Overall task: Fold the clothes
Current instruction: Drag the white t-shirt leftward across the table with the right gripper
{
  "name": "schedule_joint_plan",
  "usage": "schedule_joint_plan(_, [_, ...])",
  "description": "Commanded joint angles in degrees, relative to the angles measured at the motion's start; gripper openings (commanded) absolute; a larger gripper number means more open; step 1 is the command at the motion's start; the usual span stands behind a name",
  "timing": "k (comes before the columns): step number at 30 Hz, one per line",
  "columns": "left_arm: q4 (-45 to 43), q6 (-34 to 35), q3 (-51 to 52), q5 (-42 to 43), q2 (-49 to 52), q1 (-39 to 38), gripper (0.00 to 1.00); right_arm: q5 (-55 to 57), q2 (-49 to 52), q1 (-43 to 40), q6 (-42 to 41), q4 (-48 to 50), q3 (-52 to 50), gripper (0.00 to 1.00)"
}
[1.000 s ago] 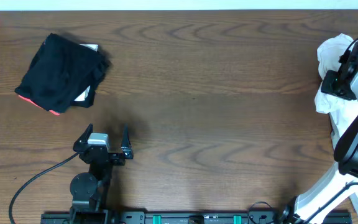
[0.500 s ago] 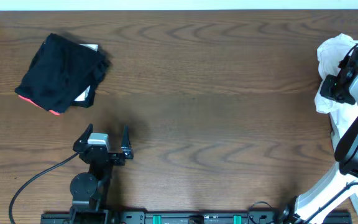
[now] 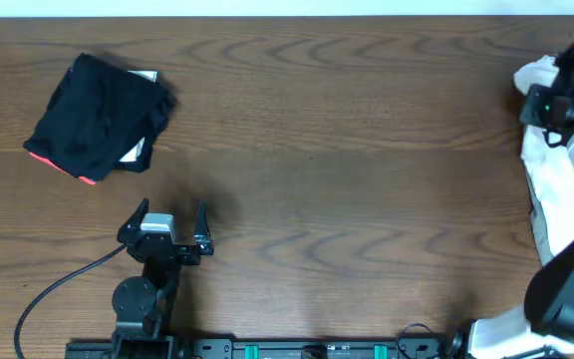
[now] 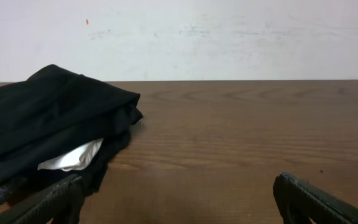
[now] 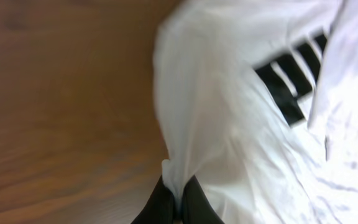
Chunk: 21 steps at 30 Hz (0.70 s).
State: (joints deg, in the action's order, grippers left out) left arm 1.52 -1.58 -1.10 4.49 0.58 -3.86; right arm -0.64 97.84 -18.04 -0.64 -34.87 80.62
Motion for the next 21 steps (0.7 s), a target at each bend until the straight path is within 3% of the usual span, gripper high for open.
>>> schedule_joint_plan(1, [2.0, -0.8, 0.9, 0.8, -0.4, -0.1, 0.98, -2.1, -3.8, 5.6, -0.2, -1.0, 1.1, 0.01])
schedule_joint_plan(9, [2.0, -0.8, 0.9, 0.8, -0.4, -0.1, 0.98, -12.3, -2.6, 25.0, -6.1, -0.4, 1.1, 0.01])
schedule_joint_plan(21, [2.0, -0.8, 0.9, 0.8, -0.4, -0.1, 0.98, -16.3, 18.6, 57.6, -11.2, 19.0, 1.1, 0.01])
